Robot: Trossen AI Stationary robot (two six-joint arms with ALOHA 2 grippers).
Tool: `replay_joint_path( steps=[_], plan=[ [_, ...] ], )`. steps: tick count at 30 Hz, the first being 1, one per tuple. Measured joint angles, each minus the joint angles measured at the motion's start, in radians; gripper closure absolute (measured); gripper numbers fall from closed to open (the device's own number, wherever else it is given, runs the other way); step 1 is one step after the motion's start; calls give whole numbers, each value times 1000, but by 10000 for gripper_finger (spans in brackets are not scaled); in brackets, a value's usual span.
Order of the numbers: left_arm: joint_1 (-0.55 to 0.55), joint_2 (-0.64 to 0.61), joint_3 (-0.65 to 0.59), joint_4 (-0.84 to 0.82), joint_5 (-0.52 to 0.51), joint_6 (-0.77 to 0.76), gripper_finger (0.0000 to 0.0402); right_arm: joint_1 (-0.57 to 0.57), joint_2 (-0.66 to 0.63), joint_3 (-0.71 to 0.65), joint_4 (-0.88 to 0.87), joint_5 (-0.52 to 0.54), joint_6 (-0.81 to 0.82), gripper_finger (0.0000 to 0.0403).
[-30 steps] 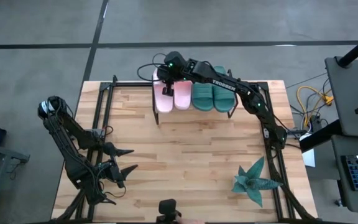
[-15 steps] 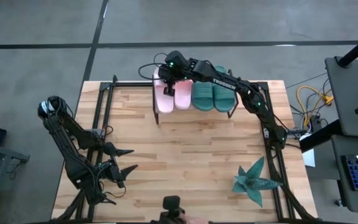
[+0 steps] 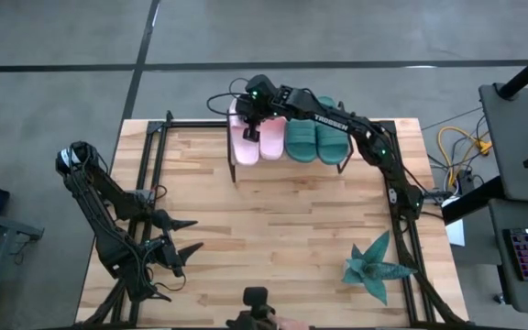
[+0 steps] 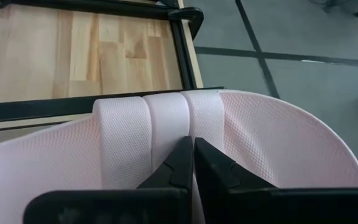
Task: Pick and place slides into the shelf
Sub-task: Adjust the left pink slipper on the shelf
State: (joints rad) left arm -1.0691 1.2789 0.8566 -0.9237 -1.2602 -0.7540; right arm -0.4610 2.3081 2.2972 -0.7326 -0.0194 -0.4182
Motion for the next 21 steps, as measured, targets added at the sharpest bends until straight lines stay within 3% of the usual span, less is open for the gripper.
replay_joint_path(
  steps=[21],
  plan=[
    [0,0,0,0,0,0,98,-26,-3,-42,28,-66,55,394]
  ],
)
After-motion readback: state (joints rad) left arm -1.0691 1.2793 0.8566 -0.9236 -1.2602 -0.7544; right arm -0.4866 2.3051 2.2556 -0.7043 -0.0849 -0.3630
